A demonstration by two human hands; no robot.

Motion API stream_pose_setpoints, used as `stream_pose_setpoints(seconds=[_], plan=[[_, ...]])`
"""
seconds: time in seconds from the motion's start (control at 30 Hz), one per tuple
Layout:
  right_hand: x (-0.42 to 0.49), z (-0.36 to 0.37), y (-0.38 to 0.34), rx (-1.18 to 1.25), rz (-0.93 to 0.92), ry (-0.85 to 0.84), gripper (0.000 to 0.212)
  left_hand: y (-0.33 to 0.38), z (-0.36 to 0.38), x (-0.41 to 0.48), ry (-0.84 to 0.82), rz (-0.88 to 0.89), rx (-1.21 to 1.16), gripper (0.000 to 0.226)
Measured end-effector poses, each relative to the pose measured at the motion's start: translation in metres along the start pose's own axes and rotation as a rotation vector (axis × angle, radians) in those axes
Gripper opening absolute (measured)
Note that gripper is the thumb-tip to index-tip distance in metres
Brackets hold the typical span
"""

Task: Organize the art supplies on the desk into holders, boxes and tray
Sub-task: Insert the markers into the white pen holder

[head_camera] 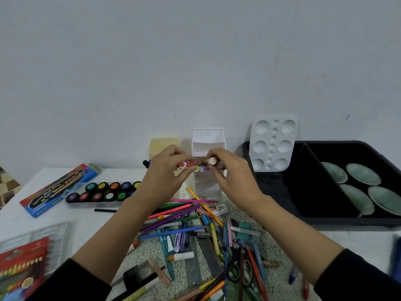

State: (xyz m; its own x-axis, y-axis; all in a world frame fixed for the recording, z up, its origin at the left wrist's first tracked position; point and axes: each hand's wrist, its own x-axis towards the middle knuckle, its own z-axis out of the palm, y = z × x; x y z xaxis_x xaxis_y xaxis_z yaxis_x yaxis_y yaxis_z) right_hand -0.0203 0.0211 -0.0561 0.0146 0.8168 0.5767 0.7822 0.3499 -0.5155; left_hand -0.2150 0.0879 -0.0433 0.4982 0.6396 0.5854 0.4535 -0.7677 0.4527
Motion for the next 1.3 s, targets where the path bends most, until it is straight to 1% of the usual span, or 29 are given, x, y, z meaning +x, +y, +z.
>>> stream_pose_setpoints(seconds=[0.07,0.2,0.4,0.57,0.67,0.73,0.83,0.9,1.0,1.07,1.23,1.3], plan=[[0.002,0.003,0.002,-0.051,-0.014,-0.015,0.023,0.0,0.001,0.001,-0.008,0.018,0.017,0.021],[0.002,0.011,0.001,-0.138,-0.111,-0.012,0.02,0.002,0.006,0.004,0.049,0.007,0.034,0.02],[0.002,0.019,0.001,-0.184,-0.106,0.016,0.022,-0.007,0.023,0.006,0.075,0.017,-0.011,0.02],[0.003,0.02,0.001,-0.244,-0.119,0.051,0.018,-0.012,0.026,-0.002,0.096,0.003,-0.073,0.031],[0.002,0.022,0.001,-0.242,-0.099,0.062,0.016,-0.015,0.027,-0.009,0.127,-0.059,-0.096,0.036],[0.001,0.023,0.003,-0.233,-0.07,0.056,0.017,-0.015,0.028,-0.014,0.136,-0.139,-0.168,0.04],[0.001,0.025,0.005,-0.229,-0.044,0.041,0.017,-0.014,0.03,-0.015,0.077,-0.258,-0.248,0.045],[0.001,0.025,0.004,-0.221,-0.034,0.034,0.016,-0.013,0.031,-0.013,0.052,-0.275,-0.238,0.042],[0.002,0.025,0.001,-0.224,-0.016,0.011,0.019,-0.012,0.033,-0.008,0.052,-0.282,-0.257,0.026],[0.003,0.026,-0.001,-0.23,-0.015,-0.015,0.022,-0.012,0.034,-0.005,0.074,-0.312,-0.29,0.023],[0.003,0.026,-0.001,-0.206,-0.002,-0.038,0.019,-0.011,0.034,-0.001,0.108,-0.336,-0.304,0.021],[0.002,0.026,-0.001,-0.195,0.003,-0.045,0.023,-0.013,0.034,0.002,0.103,-0.348,-0.299,0.021]])
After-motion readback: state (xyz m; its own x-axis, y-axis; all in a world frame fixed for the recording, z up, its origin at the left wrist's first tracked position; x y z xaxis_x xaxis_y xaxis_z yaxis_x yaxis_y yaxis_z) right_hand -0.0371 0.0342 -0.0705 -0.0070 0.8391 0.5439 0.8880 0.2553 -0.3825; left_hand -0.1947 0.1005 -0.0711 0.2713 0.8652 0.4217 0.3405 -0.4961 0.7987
